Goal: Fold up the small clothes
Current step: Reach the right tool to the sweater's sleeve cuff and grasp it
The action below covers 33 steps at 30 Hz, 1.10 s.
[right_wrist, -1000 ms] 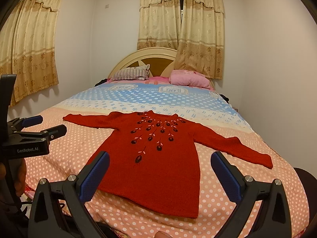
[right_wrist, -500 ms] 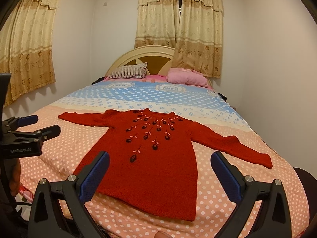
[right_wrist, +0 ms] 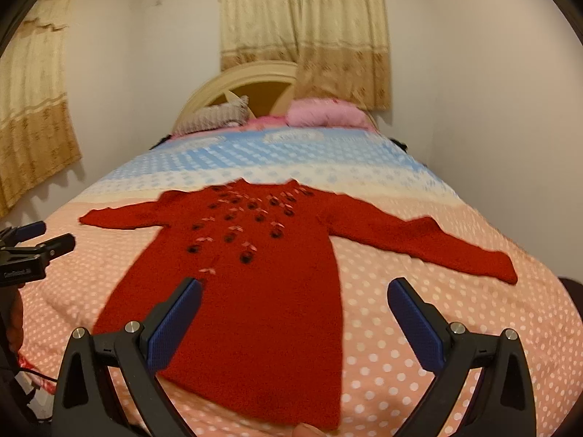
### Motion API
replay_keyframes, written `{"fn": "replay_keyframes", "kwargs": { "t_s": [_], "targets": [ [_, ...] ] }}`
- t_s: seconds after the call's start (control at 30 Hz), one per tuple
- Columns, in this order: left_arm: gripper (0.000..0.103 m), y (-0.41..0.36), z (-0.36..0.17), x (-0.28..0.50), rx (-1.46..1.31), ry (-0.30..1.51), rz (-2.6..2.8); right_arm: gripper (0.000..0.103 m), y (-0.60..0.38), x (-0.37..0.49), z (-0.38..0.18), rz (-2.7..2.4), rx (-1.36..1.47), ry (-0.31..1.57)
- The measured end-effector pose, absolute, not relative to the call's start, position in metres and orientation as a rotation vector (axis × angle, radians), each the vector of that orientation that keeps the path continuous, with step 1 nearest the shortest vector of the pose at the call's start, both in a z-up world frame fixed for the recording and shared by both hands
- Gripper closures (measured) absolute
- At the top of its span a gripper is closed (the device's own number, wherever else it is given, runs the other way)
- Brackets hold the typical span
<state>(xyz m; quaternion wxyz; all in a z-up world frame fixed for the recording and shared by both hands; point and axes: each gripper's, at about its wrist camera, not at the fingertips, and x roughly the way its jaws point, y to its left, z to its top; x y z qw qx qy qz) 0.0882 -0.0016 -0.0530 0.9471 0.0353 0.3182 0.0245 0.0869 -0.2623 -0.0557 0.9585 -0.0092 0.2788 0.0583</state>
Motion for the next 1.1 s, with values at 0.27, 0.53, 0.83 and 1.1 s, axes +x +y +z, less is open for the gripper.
{"fn": "replay_keyframes", "kwargs": {
  "t_s": [0.27,0.53,0.83,1.1],
  "targets": [
    [0.000,-0.018,-0.077,0.138,0.142,0.694,0.044,0.001,-0.337,0.137,-0.073,-0.043,0.074,0.628],
    [0.000,-0.029,-0.096,0.188,0.162,0.726,0.031,0.001,-0.432,0.178,-0.092,-0.213,0.176,0.710],
    [0.000,-0.028,-0.110,0.235,0.187,0.744,0.056,0.002,-0.545,0.207,-0.100,-0.405,0.343,0.753],
    [0.000,-0.011,-0.119,0.271,0.190,0.760,0.117,0.023,-0.606,0.232,-0.123,-0.489,0.420,0.820]
  ]
}}
